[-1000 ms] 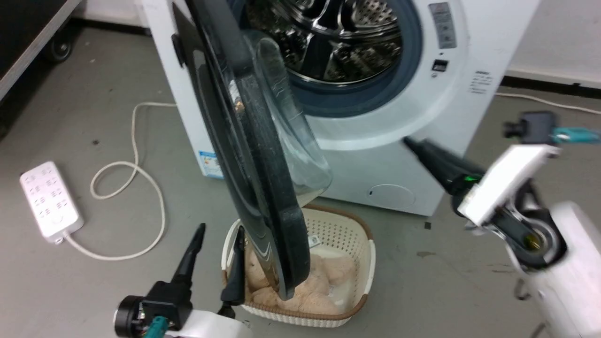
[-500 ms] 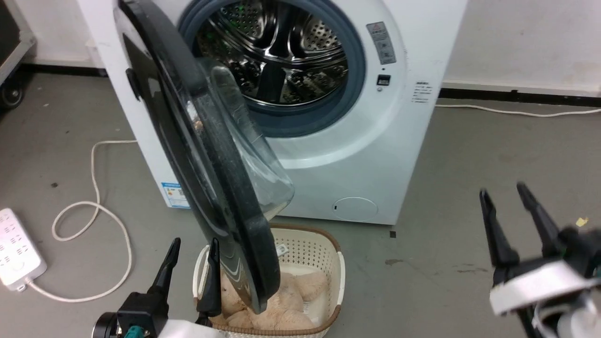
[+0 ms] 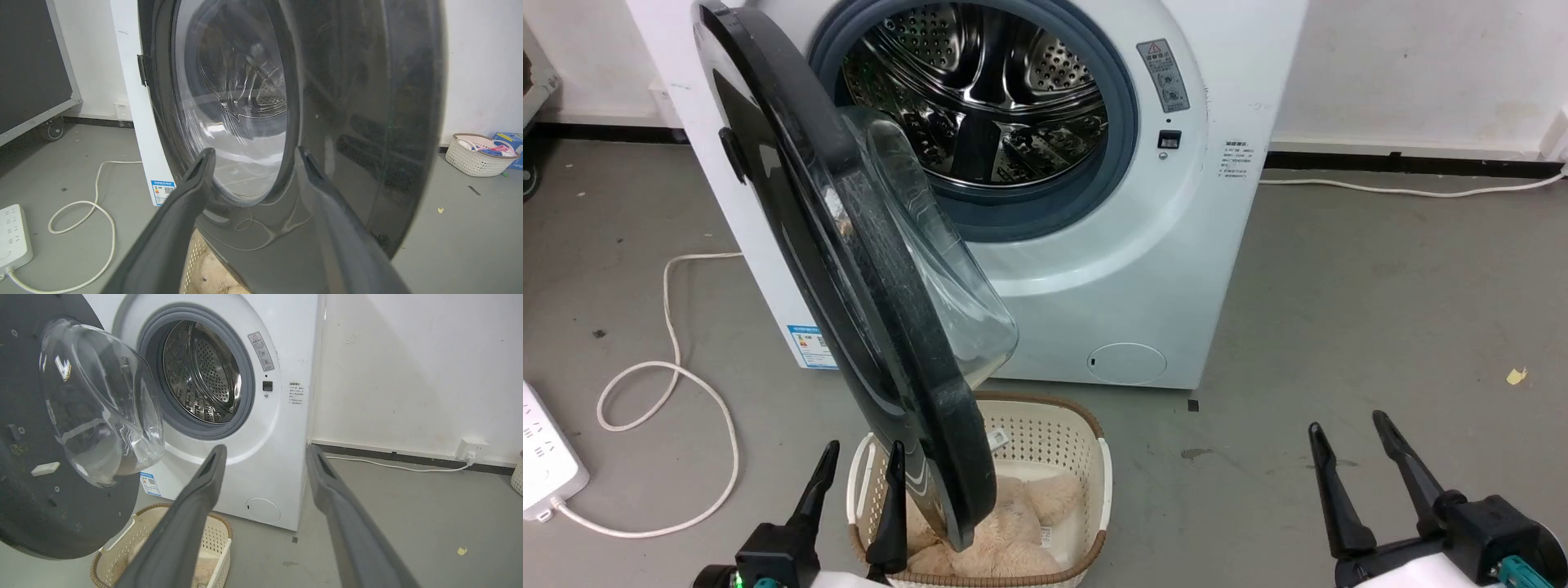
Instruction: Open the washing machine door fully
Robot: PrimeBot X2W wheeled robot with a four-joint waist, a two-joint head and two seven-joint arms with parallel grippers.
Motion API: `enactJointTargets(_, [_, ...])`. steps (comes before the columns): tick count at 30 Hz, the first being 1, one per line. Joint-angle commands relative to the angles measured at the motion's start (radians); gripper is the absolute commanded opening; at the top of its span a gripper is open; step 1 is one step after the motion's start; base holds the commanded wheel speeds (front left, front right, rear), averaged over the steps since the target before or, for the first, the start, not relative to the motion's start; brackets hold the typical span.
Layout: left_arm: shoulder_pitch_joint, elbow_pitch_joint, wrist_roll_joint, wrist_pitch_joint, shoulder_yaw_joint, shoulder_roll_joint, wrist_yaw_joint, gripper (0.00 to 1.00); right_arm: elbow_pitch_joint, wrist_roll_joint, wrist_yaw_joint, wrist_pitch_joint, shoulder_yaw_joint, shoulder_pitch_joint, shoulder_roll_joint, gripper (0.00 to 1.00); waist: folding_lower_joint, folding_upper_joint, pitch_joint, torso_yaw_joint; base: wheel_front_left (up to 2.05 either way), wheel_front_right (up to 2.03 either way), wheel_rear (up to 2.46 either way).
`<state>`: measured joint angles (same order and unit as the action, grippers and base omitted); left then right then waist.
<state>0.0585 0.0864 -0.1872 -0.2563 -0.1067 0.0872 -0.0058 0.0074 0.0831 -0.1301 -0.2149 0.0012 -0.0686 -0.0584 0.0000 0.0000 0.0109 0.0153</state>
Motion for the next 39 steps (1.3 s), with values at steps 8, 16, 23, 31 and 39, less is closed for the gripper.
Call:
enactJointTargets(8, [0.001,0.012,0.007,-0.005,0.000,0.005,0.015,0.00,0.000,0.034,-0.001,-0.022,-0.002,0.001,0.008,1.00,0.0000,0.0000,-0.001,0.006,0.00,0.00,0.00])
enactJointTargets(16, [-0.050,-0.167,-0.063,-0.005,0.106,-0.014,0.063,0.00,-0.014,0.042,-0.001,-0.025,-0.008,0.007,0.008,1.00,0.0000,0.0000,0.001,0.005,0.00,0.00,0.00])
enactJointTargets(23, [-0.168,-0.482,-0.072,-0.005,0.175,-0.023,0.105,0.00,-0.015,0.046,-0.001,-0.022,-0.008,0.003,0.008,1.00,0.0000,0.0000,0.007,-0.003,0.00,0.00,0.00])
enactJointTargets(31, [-0.301,-0.693,0.029,0.121,0.022,-0.011,0.099,0.00,-0.012,0.052,-0.001,-0.021,0.007,0.004,0.008,1.00,0.0000,0.0000,0.008,-0.001,0.00,0.00,0.00])
enactJointTargets(39, [-0.226,-0.582,0.029,0.216,-0.255,-0.031,0.111,0.00,-0.003,0.057,-0.001,-0.023,0.013,0.009,0.008,1.00,0.0000,0.0000,-0.008,0.006,0.00,0.00,0.00])
